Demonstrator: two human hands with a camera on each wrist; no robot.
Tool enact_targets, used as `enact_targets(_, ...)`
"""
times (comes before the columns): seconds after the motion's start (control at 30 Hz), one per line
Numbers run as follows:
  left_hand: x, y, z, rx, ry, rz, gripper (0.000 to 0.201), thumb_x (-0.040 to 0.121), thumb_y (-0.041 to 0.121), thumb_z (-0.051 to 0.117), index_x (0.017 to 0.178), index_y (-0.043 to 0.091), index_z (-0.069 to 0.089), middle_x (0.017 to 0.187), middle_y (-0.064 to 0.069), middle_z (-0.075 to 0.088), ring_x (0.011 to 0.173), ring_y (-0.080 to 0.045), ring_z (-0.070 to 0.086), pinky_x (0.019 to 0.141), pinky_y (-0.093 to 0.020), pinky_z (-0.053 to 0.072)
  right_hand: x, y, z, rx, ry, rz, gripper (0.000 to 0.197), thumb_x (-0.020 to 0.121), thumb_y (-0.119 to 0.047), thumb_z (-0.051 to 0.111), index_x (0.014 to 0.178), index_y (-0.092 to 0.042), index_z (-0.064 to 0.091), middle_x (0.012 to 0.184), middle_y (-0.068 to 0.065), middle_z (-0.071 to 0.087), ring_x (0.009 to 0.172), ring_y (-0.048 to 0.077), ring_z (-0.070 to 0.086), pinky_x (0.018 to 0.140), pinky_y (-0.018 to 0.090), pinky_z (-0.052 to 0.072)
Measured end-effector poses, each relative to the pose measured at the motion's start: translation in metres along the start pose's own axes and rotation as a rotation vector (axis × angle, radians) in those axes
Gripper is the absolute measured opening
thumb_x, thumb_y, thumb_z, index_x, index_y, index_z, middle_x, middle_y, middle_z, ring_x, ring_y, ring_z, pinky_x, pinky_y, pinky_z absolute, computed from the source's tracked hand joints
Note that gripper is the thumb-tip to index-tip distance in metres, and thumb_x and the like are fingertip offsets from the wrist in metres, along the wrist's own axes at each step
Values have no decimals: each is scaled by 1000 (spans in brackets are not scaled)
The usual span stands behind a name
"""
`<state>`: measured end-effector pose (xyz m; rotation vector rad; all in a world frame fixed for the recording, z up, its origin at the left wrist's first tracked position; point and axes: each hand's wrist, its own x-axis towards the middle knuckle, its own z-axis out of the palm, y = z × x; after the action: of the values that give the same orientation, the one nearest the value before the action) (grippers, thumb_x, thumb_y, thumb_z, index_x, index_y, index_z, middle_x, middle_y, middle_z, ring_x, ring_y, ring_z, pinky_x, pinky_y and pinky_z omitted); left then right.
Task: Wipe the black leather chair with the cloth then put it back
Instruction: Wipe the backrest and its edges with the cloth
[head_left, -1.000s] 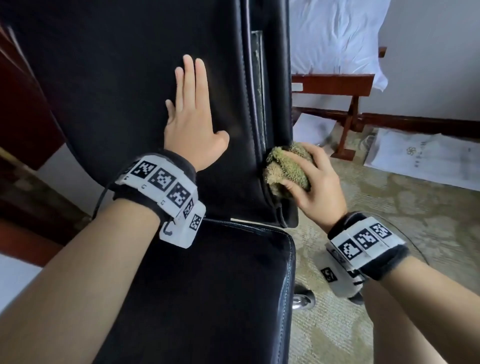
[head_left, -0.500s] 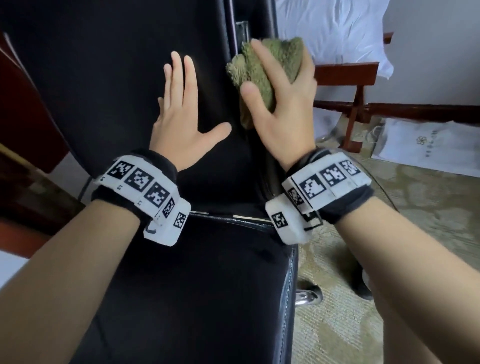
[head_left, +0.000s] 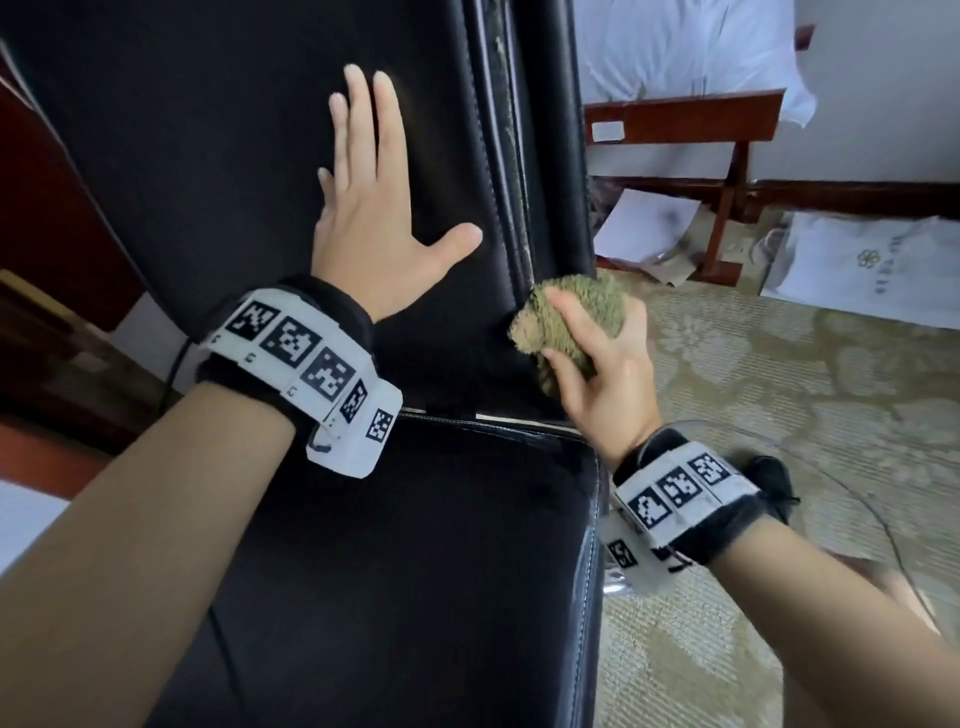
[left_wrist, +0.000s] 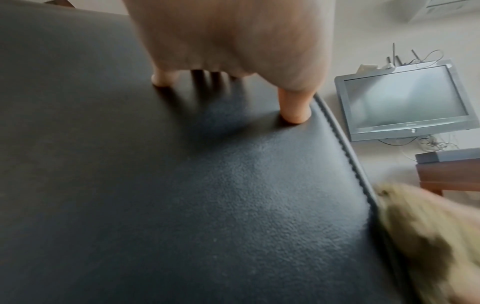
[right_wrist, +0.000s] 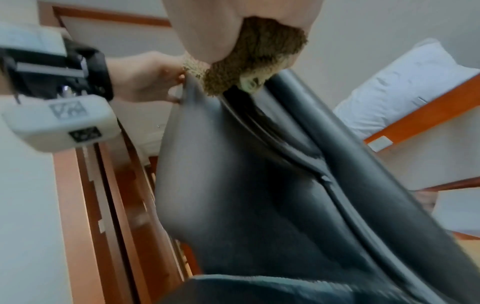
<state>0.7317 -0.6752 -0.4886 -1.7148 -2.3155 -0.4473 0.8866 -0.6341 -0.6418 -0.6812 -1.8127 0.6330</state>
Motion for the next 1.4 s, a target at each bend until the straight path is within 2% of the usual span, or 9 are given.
enact_targets(0.2,-2,1,-3,7,10,-26,105,82,46,62,148,10,-13,156,-6,-19,144,-23,-14,113,-54,10,14,-5,-32,69,94,43,41,84,-21,60,125,-13,57,114,22,47,107,-3,32,101,5,23)
enact_targets(0.3,-1,1,-4,9,10,-37,106,82,47,62,148,11,-13,156,-5,-19,144,-22,-15,113,-54,11,69,-32,-46,133,278,7,44,84,-20,62,127,-13,54,114,14,40,115,14,38,103,11,27)
enact_targets(0.43,-2,-1,-2,-6,18,-31,107,81,47,62,148,11,-12,156,-5,-19,144,-22,-14,113,-53,9,122,-56,-27,159,226,-26,45,86,-26,60,130,-18,53,118,11,35,112,14,37,99,-1,20)
enact_targets(0.8,0,-4,4,42,32,7,102,84,48,56,148,7,-12,156,-11,-17,143,-28,-14,113,-53,9,6,-14,21,137,256,94,45,84,-6,65,127,-10,54,116,21,40,104,4,39,104,6,26)
enact_targets(0.9,-1,-2,1,43,38,-11,103,84,48,57,148,9,-13,156,-9,-18,144,-26,-14,114,-51,10,-31,12,25,73,135,319,45,85,-11,66,128,-14,54,115,18,39,105,15,45,103,11,27)
enact_targets(1.03,-1,-3,2,49,12,-18,103,84,49,57,148,11,-14,156,-7,-19,144,-24,-14,114,-50,11,-82,52,16,31,-27,965,48,83,-29,67,129,-19,55,118,28,50,111,36,48,103,29,30)
enact_targets(1.17,-2,-2,2,22,19,-26,103,84,48,58,148,11,-13,156,-6,-18,144,-24,-14,114,-50,11,-68,50,7,205,214,939,58,67,-53,60,121,-32,61,110,14,64,109,25,57,101,39,42)
enact_targets(1.3,-1,-5,4,7,28,-21,103,84,48,58,148,11,-12,156,-7,-17,144,-24,-14,114,-49,9,-12,13,-1,432,327,690,44,85,-20,64,128,-22,55,113,2,57,95,-13,50,92,5,36)
enact_targets(1.4,-3,-6,5,8,41,-21,102,84,48,58,148,11,-12,156,-7,-16,144,-25,-13,114,-49,9,18,-15,13,486,329,572,46,86,-17,64,123,-38,47,115,4,41,94,-16,43,83,-9,25)
